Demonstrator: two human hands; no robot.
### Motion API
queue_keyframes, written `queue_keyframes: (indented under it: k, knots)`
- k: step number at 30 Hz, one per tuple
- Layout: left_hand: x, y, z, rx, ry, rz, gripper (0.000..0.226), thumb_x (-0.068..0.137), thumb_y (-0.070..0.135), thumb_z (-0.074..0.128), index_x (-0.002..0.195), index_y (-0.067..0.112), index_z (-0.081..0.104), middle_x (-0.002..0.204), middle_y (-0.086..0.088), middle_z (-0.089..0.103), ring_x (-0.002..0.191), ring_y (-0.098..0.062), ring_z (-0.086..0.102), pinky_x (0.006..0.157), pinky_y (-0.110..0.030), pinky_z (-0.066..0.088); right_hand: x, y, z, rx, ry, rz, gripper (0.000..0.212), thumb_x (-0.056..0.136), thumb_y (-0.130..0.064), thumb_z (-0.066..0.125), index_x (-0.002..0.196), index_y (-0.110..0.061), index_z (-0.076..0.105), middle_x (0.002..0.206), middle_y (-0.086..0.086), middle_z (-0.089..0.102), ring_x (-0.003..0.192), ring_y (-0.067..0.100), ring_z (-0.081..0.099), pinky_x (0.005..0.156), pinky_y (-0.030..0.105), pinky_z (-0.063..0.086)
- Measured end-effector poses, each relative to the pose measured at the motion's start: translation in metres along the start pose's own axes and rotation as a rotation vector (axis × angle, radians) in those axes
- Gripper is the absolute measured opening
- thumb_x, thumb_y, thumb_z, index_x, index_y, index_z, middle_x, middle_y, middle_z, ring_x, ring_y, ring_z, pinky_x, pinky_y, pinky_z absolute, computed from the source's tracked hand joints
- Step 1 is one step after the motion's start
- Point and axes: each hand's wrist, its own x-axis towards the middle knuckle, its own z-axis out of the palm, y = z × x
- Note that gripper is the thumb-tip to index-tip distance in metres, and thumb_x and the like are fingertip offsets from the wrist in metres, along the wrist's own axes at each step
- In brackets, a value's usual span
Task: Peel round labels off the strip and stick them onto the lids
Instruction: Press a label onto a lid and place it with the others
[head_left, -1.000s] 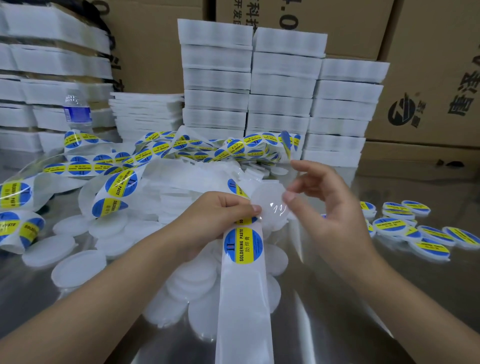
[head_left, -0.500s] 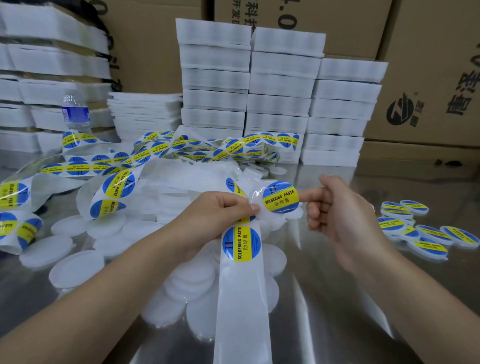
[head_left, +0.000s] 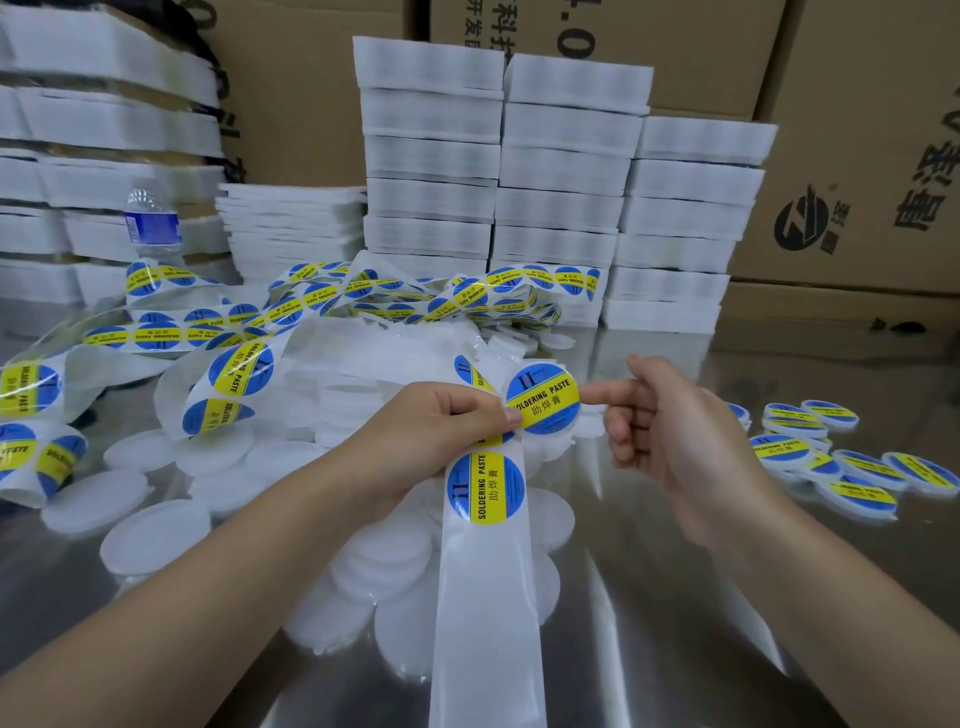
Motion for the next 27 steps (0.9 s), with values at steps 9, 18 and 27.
queue_keyframes:
  k: [9, 18, 27]
  knots:
    - [-0.0006, 0.0005, 0.0003, -0.005, 0.009, 0.010, 0.015, 0.084, 0.024, 0.069, 0.072, 0.021, 0.077, 0.074, 0.003, 0.072, 0.061, -0.006, 0.065, 0.059, -0.017, 0.053, -0.0026, -0.0012, 0.0004, -0.035, 0.025, -0.001, 0.054, 0.096, -0.032, 0.040, 0.059, -0.012, 0.073, 0.043, -0.001, 0.045, 0.038, 0.010, 0.035, 0.040, 0.019, 0.034]
    - [-0.0017, 0.0022, 0.0008, 0.005, 0.041, 0.027, 0.012, 0.083, 0.021, 0.069, 0.074, 0.020, 0.078, 0.079, 0.000, 0.074, 0.064, -0.008, 0.065, 0.063, -0.021, 0.055, -0.0044, -0.0027, 0.0008, -0.111, 0.085, -0.107, 0.054, 0.096, -0.031, 0.039, 0.059, -0.016, 0.074, 0.042, -0.001, 0.048, 0.038, 0.009, 0.037, 0.040, 0.017, 0.034]
    - [-0.0037, 0.0050, 0.0018, 0.007, 0.057, 0.043, 0.018, 0.084, 0.020, 0.068, 0.070, 0.024, 0.077, 0.078, -0.001, 0.074, 0.066, -0.011, 0.065, 0.076, -0.033, 0.052, -0.0064, -0.0023, 0.0020, -0.131, 0.114, -0.183, 0.051, 0.097, -0.031, 0.038, 0.063, -0.020, 0.074, 0.042, -0.003, 0.049, 0.040, 0.009, 0.039, 0.041, 0.016, 0.036]
